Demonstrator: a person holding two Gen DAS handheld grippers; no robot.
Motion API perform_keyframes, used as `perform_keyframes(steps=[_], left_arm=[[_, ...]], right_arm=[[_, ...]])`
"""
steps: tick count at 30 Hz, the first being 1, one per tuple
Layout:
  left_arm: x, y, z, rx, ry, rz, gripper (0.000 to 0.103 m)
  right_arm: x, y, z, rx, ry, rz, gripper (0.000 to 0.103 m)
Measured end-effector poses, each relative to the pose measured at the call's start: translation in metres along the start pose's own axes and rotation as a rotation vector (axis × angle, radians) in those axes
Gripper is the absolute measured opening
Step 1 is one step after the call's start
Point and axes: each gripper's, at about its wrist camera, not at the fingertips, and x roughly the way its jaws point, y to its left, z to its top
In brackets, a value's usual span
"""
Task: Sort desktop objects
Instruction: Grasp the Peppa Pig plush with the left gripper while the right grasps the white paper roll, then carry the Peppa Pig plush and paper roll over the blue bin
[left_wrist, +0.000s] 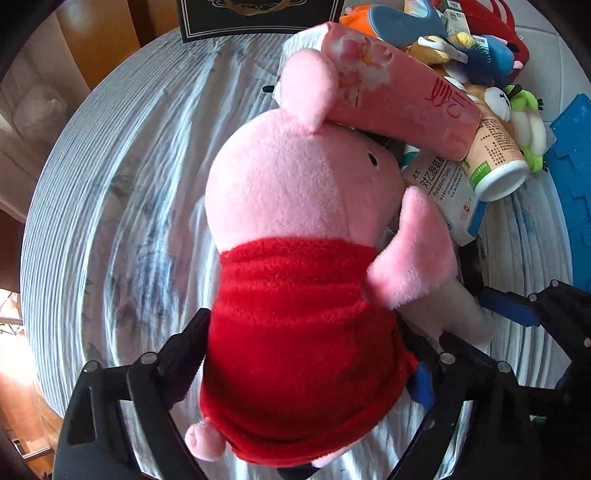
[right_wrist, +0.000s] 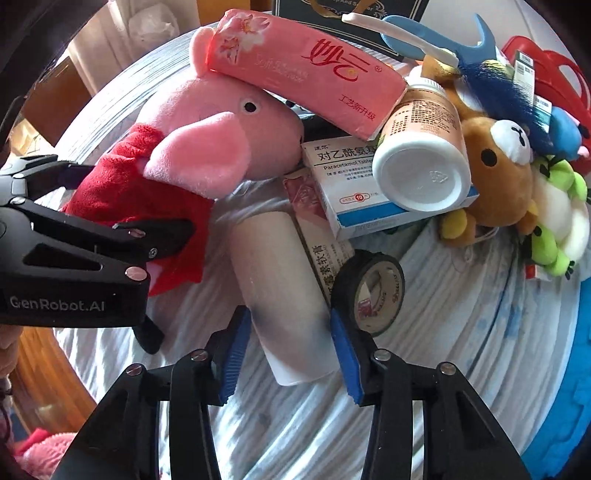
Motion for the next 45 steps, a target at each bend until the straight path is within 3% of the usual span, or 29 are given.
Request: perform_keyframes(steps=[10,16,19,21,27,32,35,37,45], left_arm=[[0.002,-0.007,0.005,0.039,-0.004,0.043,0.09],[0.019,-0.007,0.012,0.025,0.032,0.035,0.092],[0.014,-0.007,0.01,0.012,0.004,0.032,0.081],[0.004,-0.007,0.008,0.005,-0.016,0.029,0.079],[-0.044,-0.015,0.002,-0.008,-0.104,0.057,0.078],[-0.096,-0.046,0.008,0.021,-0.233,0.06,0.078],[-0.119,-0.06,0.016,0.06,-0.319,0.066,0.078],[-0.141,-0.071,0.016,0.089,-0.37,0.058,0.078],[-0.189,-0.159,0.024,0.219,-0.484,-0.016,0.078]], right_arm=[[0.017,-0.001,0.012,0.022,-0.001,0.087,0.048],[0.036,-0.005,0.013,0.051,0.02,0.087,0.049],[0.038,-0.002,0.011,0.053,0.01,0.058,0.047],[0.031,-0.004,0.005,0.069,0.0,0.086,0.046],[-0.022,-0.016,-0.011,0.065,-0.101,0.1,0.045],[-0.068,-0.04,-0.02,0.097,-0.209,0.066,0.045],[-0.092,-0.047,0.001,0.136,-0.266,0.032,0.045],[-0.121,-0.057,-0.016,0.16,-0.306,0.011,0.045],[-0.211,-0.134,-0.051,0.3,-0.485,-0.131,0.045]])
